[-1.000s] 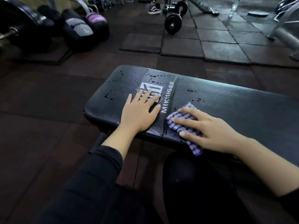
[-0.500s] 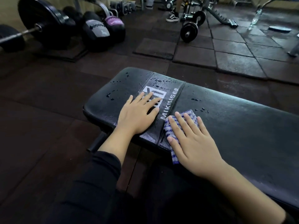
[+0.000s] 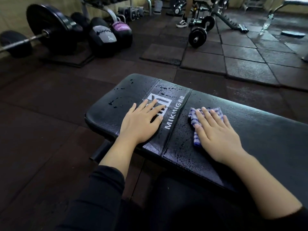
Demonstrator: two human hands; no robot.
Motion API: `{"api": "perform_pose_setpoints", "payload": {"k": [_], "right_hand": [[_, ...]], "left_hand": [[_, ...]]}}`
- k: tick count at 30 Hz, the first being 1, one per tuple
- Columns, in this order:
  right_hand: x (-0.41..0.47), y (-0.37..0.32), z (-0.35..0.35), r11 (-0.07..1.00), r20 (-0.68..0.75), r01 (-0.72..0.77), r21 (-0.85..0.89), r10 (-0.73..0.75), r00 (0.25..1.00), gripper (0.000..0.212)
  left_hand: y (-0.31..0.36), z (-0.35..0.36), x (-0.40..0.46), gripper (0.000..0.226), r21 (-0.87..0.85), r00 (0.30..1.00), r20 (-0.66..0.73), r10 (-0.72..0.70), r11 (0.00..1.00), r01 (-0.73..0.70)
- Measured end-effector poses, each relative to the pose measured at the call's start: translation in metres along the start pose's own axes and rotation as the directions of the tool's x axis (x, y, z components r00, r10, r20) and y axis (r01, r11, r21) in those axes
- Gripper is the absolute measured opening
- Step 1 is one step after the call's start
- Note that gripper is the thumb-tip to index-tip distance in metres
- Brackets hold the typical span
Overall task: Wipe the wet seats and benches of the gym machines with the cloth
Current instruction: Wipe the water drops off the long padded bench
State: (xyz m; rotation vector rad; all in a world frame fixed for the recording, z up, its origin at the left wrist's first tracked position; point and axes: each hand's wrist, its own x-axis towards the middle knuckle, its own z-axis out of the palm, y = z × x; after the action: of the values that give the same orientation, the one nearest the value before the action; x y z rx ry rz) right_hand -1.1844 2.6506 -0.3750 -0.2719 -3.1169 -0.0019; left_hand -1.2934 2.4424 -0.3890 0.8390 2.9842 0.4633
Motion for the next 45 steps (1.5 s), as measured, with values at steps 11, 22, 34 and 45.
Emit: {"api": "perform_pose_setpoints", "payload": {"k": [11,22,34,45], "right_hand": [[0.02,-0.024,0.004,0.995,-0.013,0.05,0.085,-0.049,0.999,0.06],[-0.026,-0.057,0.014,0.995,-0.144,0.085,0.058,-0.076,0.987,0.067],[-0.006,-0.011,-0.001,1.0,0.021,-0.021,-0.011,0.021,1.0,0.077],[0.116,0.046,-0.001,1.0,0.022,-0.006,-0.023,0.007,1.0,0.055]], "left_hand": [[0.0,-0.001,0.001,0.047,0.018,1.0,0.0,-0.014,1.0,0.014],[0.005,-0.002,0.004,0.048,0.025,0.999,0.016,-0.051,0.998,0.051],[0.007,-0.004,0.019,0.05,0.052,0.993,0.032,-0.117,0.992,0.115],[0.006,-0.001,0.028,0.051,0.057,0.993,0.02,-0.119,0.991,0.117]]}}
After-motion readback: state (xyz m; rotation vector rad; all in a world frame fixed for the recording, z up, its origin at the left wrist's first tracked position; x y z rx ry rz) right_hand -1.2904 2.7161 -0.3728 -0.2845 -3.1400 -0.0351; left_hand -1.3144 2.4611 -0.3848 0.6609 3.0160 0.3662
